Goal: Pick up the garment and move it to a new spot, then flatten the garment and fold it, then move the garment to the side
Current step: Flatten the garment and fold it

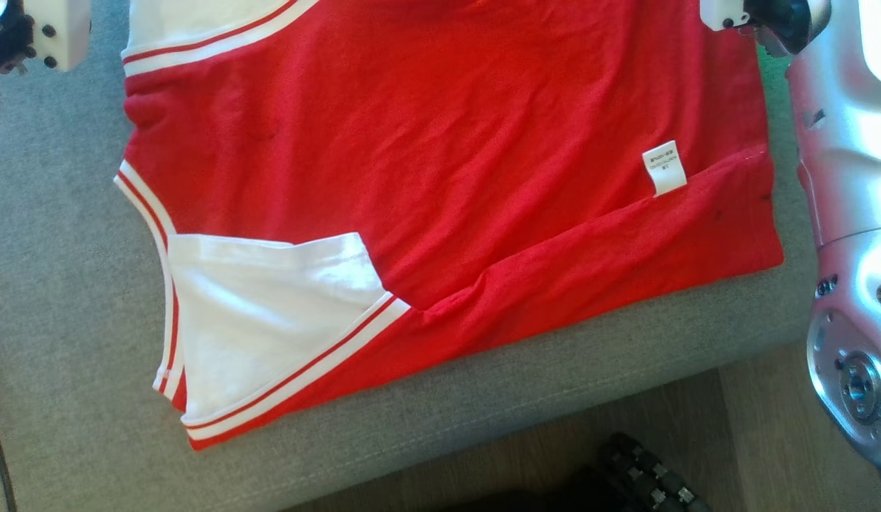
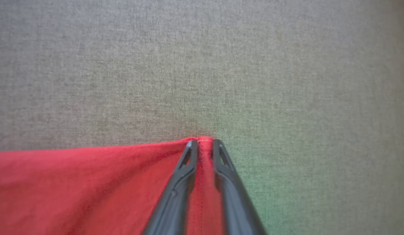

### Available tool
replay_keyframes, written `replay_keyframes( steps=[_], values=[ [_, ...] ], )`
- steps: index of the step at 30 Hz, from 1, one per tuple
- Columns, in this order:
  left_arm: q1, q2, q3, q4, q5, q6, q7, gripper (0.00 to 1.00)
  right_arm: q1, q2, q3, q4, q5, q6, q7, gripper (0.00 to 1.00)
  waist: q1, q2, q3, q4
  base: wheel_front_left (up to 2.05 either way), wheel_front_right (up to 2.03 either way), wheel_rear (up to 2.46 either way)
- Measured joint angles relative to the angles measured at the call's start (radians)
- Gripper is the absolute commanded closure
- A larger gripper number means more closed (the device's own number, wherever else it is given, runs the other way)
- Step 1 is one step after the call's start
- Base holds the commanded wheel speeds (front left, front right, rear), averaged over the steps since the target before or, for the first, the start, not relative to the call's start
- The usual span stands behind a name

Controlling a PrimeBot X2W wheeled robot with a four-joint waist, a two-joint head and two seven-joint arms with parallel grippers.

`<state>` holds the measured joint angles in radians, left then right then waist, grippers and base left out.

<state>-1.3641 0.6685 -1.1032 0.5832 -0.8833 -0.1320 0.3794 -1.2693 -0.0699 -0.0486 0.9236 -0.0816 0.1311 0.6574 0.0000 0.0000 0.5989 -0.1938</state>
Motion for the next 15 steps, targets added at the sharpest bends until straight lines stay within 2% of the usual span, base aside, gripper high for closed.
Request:
replay_keyframes(
  steps=[5, 15],
  values=[
    [-0.025, -0.002, -0.020, 0.001, 0.000, 0.000, -0.036, 1.00, -0.011, -0.002, -0.026, 0.014, -0.015, 0.000, -0.065, 1.00, 0.0000, 0.0000, 0.005, 0.014, 0.00, 0.00, 0.00],
    [-0.093, 0.004, -0.040, 0.025, 0.032, 0.000, -0.255, 1.00, -0.036, -0.023, -0.082, 0.040, -0.021, 0.000, -0.304, 1.00, 0.0000, 0.0000, 0.004, 0.036, 0.00, 0.00, 0.00]
  ],
)
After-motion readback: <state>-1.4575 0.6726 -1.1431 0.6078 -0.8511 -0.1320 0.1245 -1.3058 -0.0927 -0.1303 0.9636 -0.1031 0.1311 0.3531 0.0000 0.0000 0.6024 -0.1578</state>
